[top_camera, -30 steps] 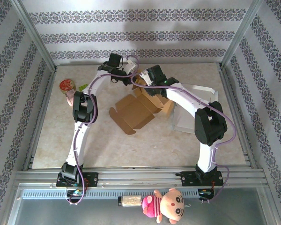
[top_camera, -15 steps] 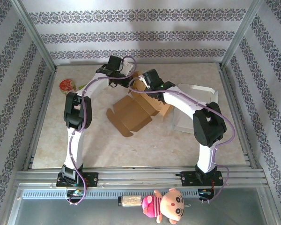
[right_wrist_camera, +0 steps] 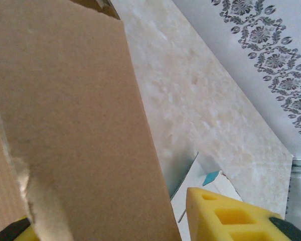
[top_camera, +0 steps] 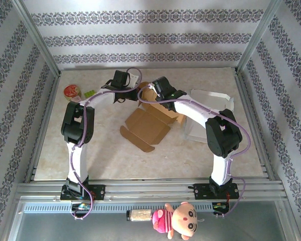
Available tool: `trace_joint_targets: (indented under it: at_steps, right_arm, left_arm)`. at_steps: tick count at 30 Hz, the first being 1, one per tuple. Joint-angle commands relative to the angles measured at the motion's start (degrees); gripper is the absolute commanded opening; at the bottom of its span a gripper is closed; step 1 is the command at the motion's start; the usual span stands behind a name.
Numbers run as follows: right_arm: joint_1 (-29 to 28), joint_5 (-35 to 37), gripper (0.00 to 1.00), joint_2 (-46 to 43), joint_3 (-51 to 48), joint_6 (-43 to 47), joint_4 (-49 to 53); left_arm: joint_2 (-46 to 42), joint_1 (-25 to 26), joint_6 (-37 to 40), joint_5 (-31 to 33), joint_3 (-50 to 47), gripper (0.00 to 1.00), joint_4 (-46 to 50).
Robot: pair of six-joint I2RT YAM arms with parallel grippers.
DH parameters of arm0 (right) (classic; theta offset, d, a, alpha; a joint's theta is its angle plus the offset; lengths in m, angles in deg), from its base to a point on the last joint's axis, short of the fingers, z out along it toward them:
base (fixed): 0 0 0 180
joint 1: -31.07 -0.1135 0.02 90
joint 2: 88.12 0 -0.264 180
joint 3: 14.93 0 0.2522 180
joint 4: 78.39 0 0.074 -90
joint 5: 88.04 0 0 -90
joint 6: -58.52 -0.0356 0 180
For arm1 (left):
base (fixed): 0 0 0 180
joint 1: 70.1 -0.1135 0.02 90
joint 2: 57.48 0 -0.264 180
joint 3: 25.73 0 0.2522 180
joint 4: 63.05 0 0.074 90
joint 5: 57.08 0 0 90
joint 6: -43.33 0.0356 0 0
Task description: Fold the paper box
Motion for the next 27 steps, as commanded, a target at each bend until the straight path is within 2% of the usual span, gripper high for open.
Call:
trace_joint_targets:
  at_steps: [1, 8, 14, 22, 27]
  right_arm:
    - [-0.7, 3.3, 0.36, 0.2, -0.7, 2.8, -0.3]
    - [-1.8, 7.7, 0.33, 0.8, -0.6, 4.5, -4.5]
    - [-2.4, 12.0, 0.33, 0.8, -1.9, 7.6, -9.9]
    - [-3.0, 13.4, 0.32, 1.0, -6.4, 8.5, -14.8]
    - [-4.2, 13.2, 0.33, 0.0, -12.7, 9.5, -21.6]
  left_arm:
    - [-2.4, 0.5, -2.5, 0.0, 0.3, 0.00, -4.0]
    - [-5.5, 1.5, -10.4, 0.2, 0.2, 0.02, -3.3]
    - [-7.4, 2.7, -14.3, 5.4, -2.9, 0.03, -3.3]
    - [-10.1, 4.3, -26.2, 8.7, -15.2, 0.03, -12.8]
    - [-12.2, 5.3, -32.5, 9.3, -24.1, 0.04, -20.6]
